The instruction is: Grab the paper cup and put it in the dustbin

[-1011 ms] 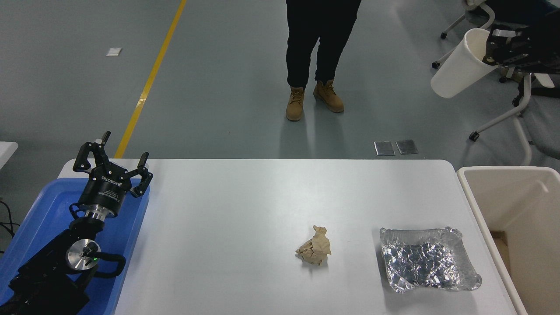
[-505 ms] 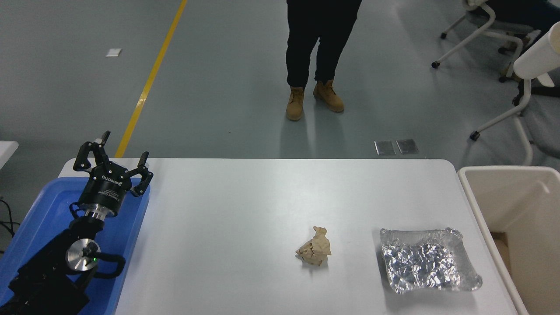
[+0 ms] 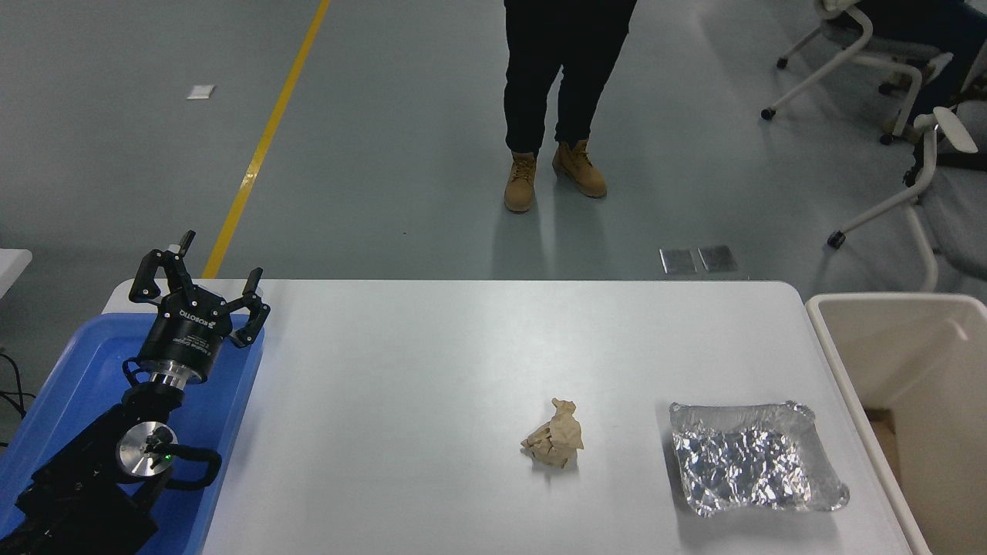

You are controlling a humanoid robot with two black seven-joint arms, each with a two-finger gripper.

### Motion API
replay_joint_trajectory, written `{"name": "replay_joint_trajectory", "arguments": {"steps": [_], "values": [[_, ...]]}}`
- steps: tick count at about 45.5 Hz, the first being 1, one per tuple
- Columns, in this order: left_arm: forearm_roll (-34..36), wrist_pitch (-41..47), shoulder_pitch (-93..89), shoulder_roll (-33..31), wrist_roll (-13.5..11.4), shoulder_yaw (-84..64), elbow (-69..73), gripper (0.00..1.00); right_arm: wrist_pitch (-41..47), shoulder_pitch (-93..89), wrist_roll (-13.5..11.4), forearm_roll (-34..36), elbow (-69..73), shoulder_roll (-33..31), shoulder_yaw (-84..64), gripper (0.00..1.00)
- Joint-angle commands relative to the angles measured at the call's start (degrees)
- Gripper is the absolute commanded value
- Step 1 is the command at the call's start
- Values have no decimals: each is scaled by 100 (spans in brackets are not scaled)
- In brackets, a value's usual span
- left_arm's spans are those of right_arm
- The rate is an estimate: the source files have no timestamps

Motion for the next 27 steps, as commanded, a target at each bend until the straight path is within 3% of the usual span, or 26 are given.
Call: {"name": "replay_joint_trajectory", "arguments": {"steps": [1, 12, 27], "values": [[1, -2, 0, 0, -4, 0, 0, 98, -286, -1369, -17, 75, -163, 464, 1054, 0], [1, 7, 0, 0, -4, 0, 0, 98, -480, -1844, -17, 14, -260, 903, 1661, 0], [1, -2, 0, 0, -4, 0, 0, 98, -480, -1853, -17, -4, -339, 930, 1670, 0]]}}
